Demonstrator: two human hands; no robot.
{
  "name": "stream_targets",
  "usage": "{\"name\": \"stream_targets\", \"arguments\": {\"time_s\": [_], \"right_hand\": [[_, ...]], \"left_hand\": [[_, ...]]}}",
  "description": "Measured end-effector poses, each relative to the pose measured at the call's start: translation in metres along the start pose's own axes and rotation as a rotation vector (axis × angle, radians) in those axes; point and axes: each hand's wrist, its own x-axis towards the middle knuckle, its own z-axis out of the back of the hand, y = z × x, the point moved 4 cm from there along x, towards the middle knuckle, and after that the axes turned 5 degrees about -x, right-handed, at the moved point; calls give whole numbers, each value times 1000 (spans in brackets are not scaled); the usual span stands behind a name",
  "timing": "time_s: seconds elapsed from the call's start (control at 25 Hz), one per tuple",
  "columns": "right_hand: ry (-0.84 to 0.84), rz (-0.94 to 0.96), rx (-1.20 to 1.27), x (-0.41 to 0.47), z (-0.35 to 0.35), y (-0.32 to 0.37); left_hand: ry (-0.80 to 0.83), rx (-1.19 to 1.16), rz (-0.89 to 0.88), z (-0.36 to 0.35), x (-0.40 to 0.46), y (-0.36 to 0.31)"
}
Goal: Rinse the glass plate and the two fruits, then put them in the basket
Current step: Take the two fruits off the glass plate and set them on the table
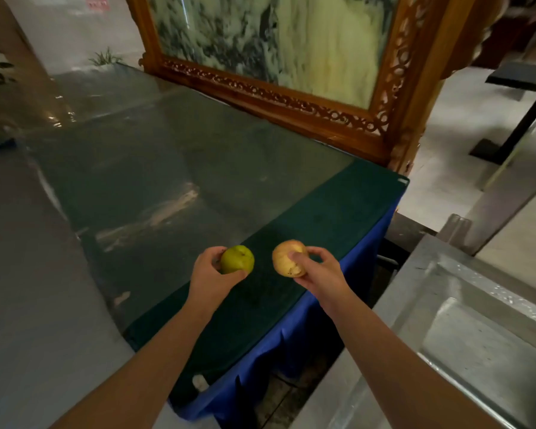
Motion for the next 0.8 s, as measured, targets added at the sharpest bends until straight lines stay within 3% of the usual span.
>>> {"name": "stream_targets", "arguments": {"time_s": [0.36, 0.64, 0.8], "right_hand": [[-111, 85, -597, 43, -50, -24], [-18, 10, -461, 33, -50, -22], [71, -91, -47, 0, -21, -23]], "left_hand": [[78, 106, 73, 11, 40, 45], [157, -52, 145, 21, 22, 45], [67, -226, 237, 36, -22, 37]]}}
